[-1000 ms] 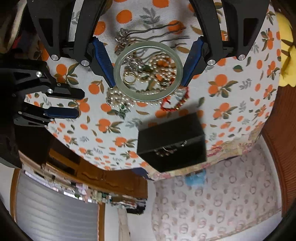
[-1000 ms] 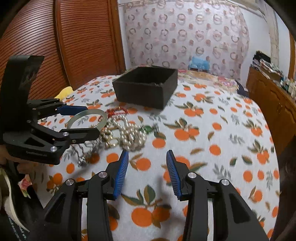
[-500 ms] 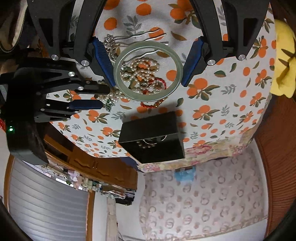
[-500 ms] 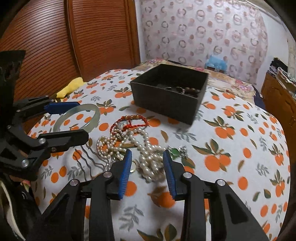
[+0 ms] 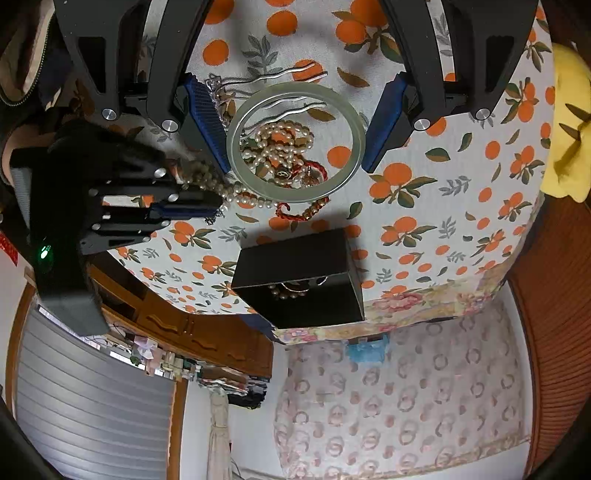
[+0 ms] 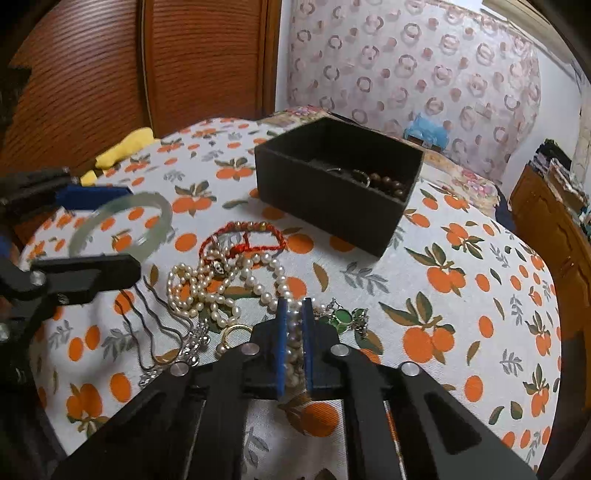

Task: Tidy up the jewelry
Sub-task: 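Lift the pearl necklace into the box with the right gripper while the left raises the jade bangle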

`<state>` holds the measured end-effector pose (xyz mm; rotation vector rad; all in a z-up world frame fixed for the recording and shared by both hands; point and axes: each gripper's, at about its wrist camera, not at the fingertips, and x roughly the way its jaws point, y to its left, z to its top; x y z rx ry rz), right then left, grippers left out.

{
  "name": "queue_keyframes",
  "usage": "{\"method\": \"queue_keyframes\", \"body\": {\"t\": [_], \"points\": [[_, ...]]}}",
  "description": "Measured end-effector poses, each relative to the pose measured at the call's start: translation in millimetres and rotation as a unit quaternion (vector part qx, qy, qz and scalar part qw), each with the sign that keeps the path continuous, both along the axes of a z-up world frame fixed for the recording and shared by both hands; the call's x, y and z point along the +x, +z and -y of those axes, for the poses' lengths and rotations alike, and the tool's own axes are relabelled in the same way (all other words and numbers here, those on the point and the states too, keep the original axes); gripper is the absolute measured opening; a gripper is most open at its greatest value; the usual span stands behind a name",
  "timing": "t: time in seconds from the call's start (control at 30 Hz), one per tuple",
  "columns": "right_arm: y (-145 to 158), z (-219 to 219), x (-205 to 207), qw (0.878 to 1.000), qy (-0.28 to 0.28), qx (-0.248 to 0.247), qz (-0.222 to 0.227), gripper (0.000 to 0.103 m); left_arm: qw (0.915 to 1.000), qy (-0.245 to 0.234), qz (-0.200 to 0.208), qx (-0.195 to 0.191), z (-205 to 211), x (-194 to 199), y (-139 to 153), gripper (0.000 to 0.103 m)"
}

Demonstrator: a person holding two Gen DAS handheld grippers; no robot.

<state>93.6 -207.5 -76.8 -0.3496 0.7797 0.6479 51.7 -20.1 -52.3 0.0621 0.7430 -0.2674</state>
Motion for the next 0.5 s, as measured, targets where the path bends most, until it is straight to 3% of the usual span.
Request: {"method": "queue_keyframes", "body": {"t": [0.17, 0.5], "points": [[15, 11, 2, 1.0, -0.006, 0.017, 0.008, 0.008, 1.0, 0.001, 0.001, 0.001, 0, -1, -1, 0.069], [80, 31, -10, 0.996, 0.01, 0.07, 0.046, 0.008, 0.9999, 0.003, 0.013, -0.005, -3, -4, 8, 0.069]]}}
